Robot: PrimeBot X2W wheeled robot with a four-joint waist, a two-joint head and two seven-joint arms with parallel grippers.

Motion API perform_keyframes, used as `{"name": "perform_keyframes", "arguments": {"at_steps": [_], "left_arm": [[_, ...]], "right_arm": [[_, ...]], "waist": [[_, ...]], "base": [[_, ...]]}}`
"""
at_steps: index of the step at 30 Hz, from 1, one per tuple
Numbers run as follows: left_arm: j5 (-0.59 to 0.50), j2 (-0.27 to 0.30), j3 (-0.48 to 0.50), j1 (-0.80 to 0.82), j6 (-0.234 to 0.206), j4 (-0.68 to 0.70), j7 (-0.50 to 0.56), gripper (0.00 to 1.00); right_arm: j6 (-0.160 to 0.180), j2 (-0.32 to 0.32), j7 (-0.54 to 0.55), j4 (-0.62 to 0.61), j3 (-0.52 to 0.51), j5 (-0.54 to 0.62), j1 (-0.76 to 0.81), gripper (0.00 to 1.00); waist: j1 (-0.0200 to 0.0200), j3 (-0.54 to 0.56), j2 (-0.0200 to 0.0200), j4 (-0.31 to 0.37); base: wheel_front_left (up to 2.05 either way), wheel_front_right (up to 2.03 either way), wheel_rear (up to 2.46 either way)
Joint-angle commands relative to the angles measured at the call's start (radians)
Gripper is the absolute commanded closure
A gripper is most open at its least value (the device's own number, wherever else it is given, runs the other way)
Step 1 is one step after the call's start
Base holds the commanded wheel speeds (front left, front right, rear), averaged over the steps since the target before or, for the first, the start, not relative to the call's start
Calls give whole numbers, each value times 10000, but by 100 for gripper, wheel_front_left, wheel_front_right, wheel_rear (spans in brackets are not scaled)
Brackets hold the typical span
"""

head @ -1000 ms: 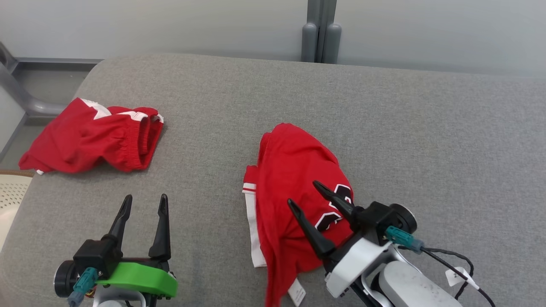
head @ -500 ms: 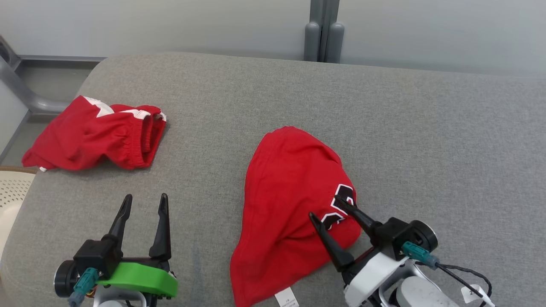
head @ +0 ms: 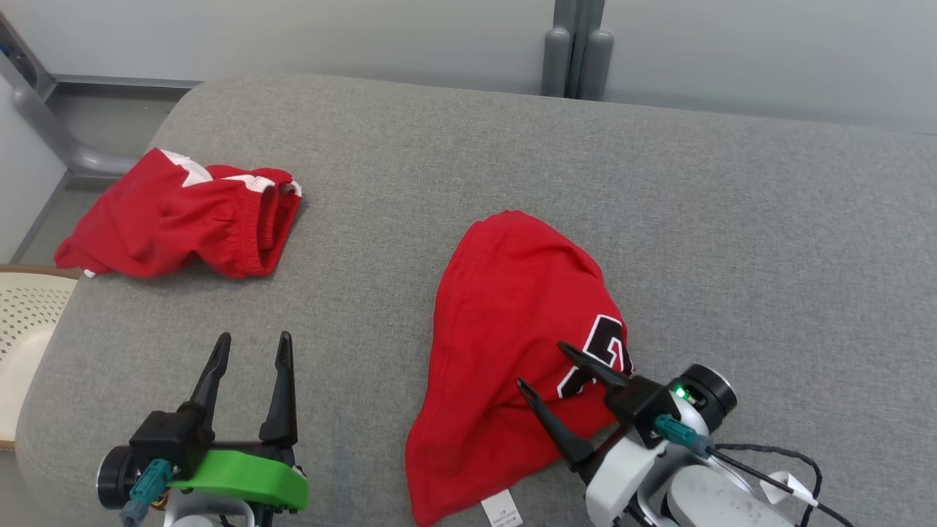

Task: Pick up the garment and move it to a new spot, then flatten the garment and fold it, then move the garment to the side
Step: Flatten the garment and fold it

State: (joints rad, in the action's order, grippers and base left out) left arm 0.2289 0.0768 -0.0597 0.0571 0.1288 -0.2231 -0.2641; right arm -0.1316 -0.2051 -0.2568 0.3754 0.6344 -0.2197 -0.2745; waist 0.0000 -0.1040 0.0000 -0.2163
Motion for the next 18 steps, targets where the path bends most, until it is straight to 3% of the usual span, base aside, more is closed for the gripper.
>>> {"name": "perform_keyframes", "arguments": {"at_steps": [1, 11, 17, 18], "left_arm": [[-52, -20, 14, 57, 29, 20, -5, 0], [26, -88, -85, 194, 29, -78, -5, 0], [20, -128, 14, 44, 29, -98, -5, 0], [15, -137, -14, 38, 29, -108, -5, 0]], "right_arm": [[17, -46, 30, 113, 211, 166, -366, 0], [17, -279, 1249, 1461, 2327, 924, -2391, 0], [17, -472, 2768, 2022, 3351, 588, -3063, 0], [17, -459, 3060, 2109, 3529, 381, -3119, 19]], "waist": [[0, -42, 0, -31], [0, -172, 0, -275], [0, -89, 0, -375], [0, -79, 0, -405]], "base": [[0, 0, 0], [0, 0, 0], [0, 0, 0], [0, 0, 0]]}}
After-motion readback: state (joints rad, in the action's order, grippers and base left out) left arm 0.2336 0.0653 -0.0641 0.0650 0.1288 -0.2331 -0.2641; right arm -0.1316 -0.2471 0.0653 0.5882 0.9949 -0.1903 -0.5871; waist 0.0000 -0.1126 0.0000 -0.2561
